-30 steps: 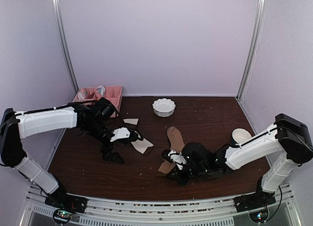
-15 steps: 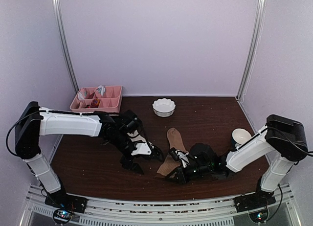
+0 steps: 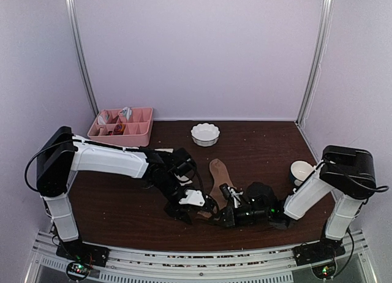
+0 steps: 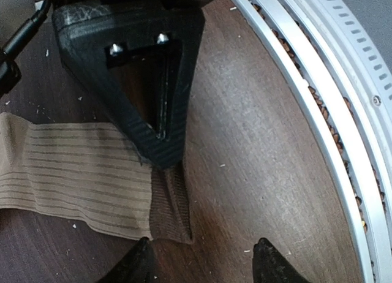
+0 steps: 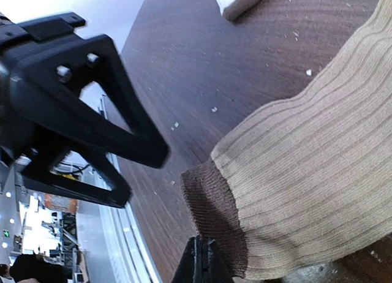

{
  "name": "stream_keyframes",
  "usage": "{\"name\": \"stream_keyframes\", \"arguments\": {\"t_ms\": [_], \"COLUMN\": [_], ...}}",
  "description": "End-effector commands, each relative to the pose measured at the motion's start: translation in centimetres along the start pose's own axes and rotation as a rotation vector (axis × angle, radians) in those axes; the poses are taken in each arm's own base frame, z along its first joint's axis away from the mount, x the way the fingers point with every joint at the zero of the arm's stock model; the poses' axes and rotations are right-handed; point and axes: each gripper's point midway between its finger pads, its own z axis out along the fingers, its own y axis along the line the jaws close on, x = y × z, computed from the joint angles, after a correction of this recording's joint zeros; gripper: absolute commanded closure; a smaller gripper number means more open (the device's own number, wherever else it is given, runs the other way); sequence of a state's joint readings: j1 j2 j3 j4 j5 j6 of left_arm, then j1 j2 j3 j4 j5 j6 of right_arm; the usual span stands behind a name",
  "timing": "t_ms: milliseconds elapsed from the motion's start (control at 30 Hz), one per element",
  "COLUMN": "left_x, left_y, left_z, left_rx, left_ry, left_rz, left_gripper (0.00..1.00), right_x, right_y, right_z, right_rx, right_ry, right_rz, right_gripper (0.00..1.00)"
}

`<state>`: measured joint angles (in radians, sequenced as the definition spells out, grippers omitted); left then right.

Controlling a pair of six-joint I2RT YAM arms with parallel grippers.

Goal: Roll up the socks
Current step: Roll the sock at the center of the board.

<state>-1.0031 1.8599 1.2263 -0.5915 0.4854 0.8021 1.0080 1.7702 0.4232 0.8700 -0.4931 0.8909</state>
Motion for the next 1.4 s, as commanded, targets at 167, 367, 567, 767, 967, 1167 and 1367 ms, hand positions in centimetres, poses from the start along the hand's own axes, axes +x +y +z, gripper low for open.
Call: {"name": "stream_keyframes", "arguments": {"t_ms": [167,367,567,767,967,1167,1367], "left_x": [-0.5,-0.5,0.1,-0.1,0.6,0.5,1.0], "left_y": [1.6,2.0,1.9,2.5,2.0,0.3,0.4], "left_z": [1.8,1.9,1.9,2.2,2.5,2.3,2.2], "left_rx": [-0.046,-0.062,-0.071,-0.092,-0.078,0.009,-0.009], "left_ry": [0.022,0.025,0.044,0.031,0.048,0.046,0.063], "left_rz": [0.048,0.040,0.047,0.044,0.039,0.034,0.067], "left_gripper": [0.45,0.59,0.66,0.78,0.83,0.70,0.50], "right_x": [-2.1,-1.3,-0.7,-0.9,-0.9,-1.2,-1.5], "right_y": [1.8,0.8,-0.5,-0.2,-0.3,0.0,0.3], "right_z": [-0.7,-0.5,-0.3,-0.4,-0.6,-0.5,-0.3], "right_rx": [-0.111,-0.082,-0.013,-0.006,0.004,-0.004,-0.014], "right_ry": [-0.099,-0.072,-0.044,-0.041,-0.048,-0.053,-0.054], "right_rz": [0.065,0.073,0.069,0.056,0.058,0.063,0.065], "right_gripper": [1.00,1.00,1.00,1.00,1.00,1.00,1.00]}}
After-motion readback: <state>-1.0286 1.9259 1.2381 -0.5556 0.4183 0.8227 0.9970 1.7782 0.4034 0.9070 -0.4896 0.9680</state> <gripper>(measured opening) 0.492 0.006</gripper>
